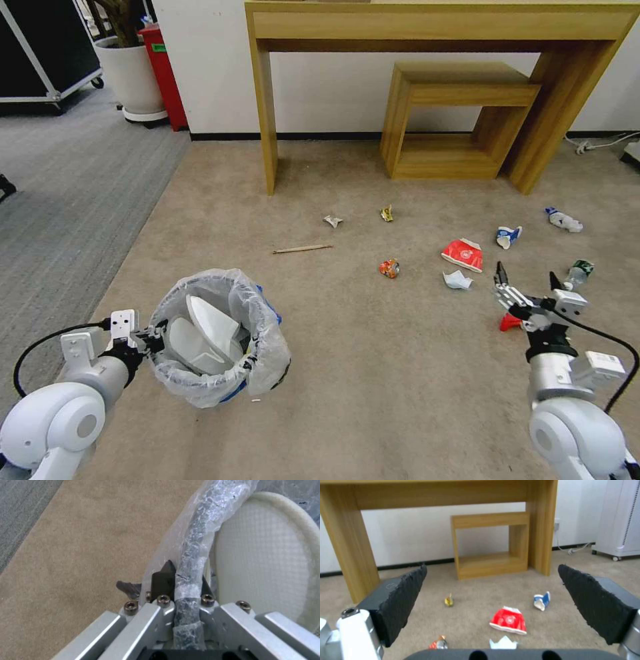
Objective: Pick up the trash bin and place the garbage on the floor into it.
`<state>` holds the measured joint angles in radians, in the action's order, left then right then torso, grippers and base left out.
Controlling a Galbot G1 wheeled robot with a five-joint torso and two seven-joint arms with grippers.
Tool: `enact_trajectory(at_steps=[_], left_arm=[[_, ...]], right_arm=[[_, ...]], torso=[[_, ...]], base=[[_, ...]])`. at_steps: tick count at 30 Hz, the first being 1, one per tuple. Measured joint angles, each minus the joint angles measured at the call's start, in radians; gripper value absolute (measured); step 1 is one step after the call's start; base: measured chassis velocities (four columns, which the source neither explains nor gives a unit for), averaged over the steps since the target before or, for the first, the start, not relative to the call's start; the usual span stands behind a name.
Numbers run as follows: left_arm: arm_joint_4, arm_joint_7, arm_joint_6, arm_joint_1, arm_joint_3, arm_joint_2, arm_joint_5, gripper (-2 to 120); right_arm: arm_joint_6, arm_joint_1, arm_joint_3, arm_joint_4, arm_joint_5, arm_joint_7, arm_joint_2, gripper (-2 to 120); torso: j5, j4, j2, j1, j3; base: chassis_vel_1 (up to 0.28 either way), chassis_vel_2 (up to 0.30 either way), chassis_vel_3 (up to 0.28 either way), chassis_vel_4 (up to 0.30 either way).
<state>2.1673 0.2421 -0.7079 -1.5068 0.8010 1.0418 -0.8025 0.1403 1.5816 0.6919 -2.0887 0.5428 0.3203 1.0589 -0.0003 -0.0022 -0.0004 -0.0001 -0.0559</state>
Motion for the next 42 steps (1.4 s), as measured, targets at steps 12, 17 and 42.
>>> enact_trajectory(at_steps=[12, 17, 42], left_arm=[[-0.031, 0.006, -0.002, -0.013, 0.036, -0.011, -0.017, 0], [-0.033, -0.002, -0.002, -0.026, 0.055, -0.02, -0.027, 0], [-0.059, -0.018, 0.002, -0.017, 0.073, -0.033, -0.041, 0]], right_arm=[[0.009, 0.008, -0.021, 0.003, -0.035, -0.02, 0.016, 100], [0.005, -0.003, -0.04, 0.007, -0.04, -0.022, 0.016, 100], [-0.024, -0.049, -0.075, 0.034, -0.042, -0.023, 0.007, 100]], torso=[[0.0, 0.0001, 0.0, 0.0, 0.0], [0.0001, 0.0001, 0.0, 0.0, 0.0], [0.0002, 0.0001, 0.0, 0.0, 0.0]], base=[[0.0, 0.0, 0.0, 0.0], [-0.033, 0.03, 0.02, -0.021], [-0.08, 0.08, 0.078, -0.079]])
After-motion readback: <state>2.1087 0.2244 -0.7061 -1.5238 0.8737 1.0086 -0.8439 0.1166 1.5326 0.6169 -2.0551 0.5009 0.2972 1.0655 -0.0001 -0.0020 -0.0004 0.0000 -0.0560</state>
